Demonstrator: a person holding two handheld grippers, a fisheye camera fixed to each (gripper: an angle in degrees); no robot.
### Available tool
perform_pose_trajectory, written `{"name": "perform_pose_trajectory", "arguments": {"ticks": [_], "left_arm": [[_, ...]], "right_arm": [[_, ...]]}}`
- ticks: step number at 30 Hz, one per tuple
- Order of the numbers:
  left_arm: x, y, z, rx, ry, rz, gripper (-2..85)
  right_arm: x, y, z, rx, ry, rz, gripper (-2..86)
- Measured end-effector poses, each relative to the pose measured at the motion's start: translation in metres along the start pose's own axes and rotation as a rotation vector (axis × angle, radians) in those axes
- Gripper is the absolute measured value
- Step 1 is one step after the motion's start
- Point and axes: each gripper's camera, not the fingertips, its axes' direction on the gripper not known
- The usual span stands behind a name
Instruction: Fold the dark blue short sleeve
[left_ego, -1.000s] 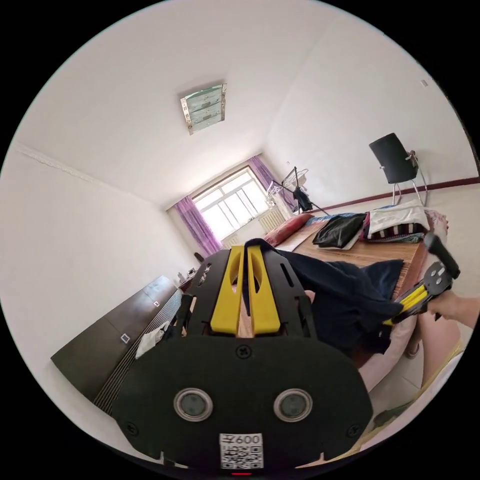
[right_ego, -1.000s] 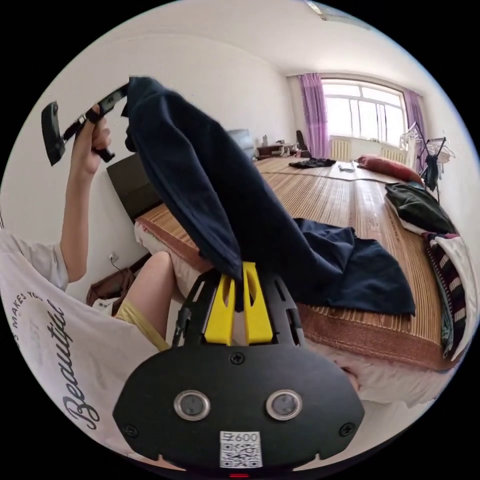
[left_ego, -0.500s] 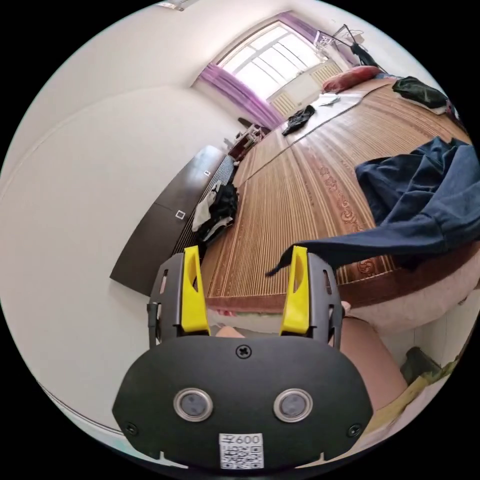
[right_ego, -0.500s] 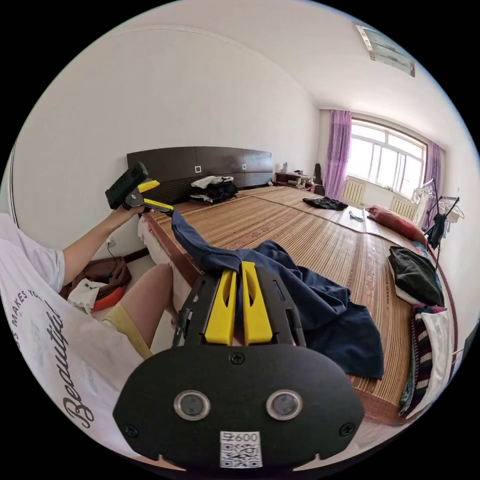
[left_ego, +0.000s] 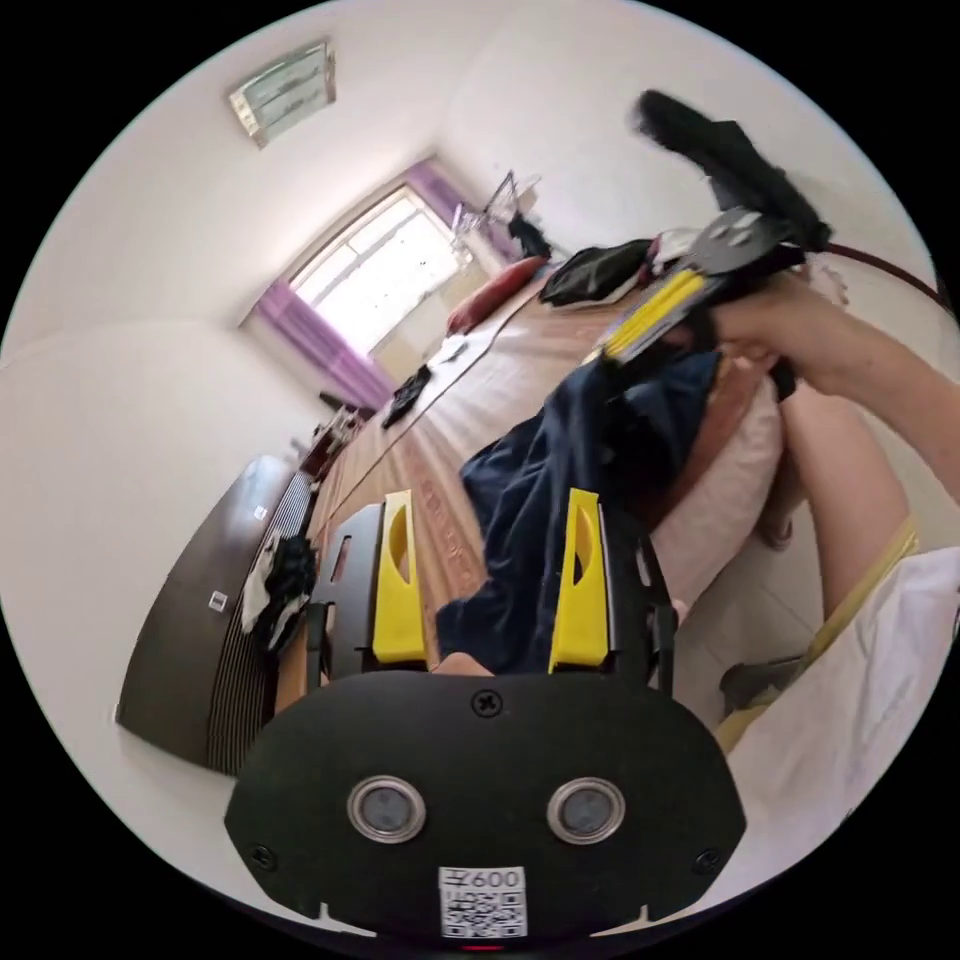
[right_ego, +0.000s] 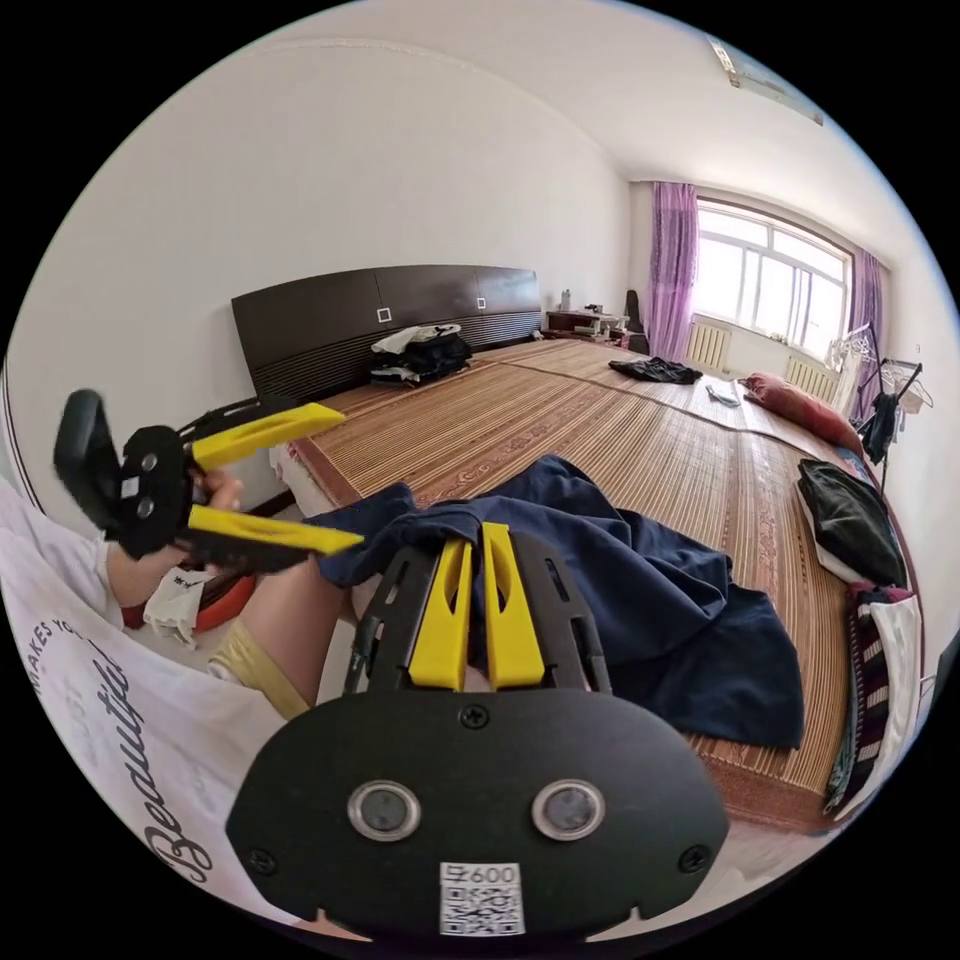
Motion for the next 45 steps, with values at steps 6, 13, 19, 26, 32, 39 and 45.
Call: {"name": "perform_pose_trajectory", "arguments": {"ticks": [6, 13, 19, 26, 32, 39, 45], "left_arm": [[0.037, -0.010, 0.081, -0.082, 0.059, 0.159, 4.6], [-0.084, 0.004, 0.110, -0.081, 0.293, -0.104, 0.6], [-0.135, 0.028, 0.137, -0.067, 0.410, -0.208, 0.1], [-0.149, 0.066, 0.143, -0.032, 0.483, -0.336, 0.1], [-0.141, 0.106, 0.136, -0.014, 0.489, -0.399, 0.0], [-0.131, 0.163, 0.115, 0.036, 0.406, -0.440, 0.0], [-0.088, 0.177, 0.009, 0.315, 0.076, -0.273, 0.1]], "right_arm": [[-0.006, 0.013, -0.011, 0.008, -0.018, 0.009, -0.4], [-0.011, 0.100, 0.007, -0.044, 0.114, 0.176, 6.9], [-0.083, 0.170, 0.030, -0.087, 0.282, 0.140, 13.7], [-0.145, 0.158, 0.069, -0.092, 0.542, -0.026, 14.5], [-0.155, 0.169, 0.086, -0.154, 0.564, 0.005, 6.8], [-0.168, 0.199, -0.023, 0.080, 0.692, 0.009, -0.6], [-0.210, 0.135, -0.224, 0.516, 0.756, -0.006, -0.8]]}}
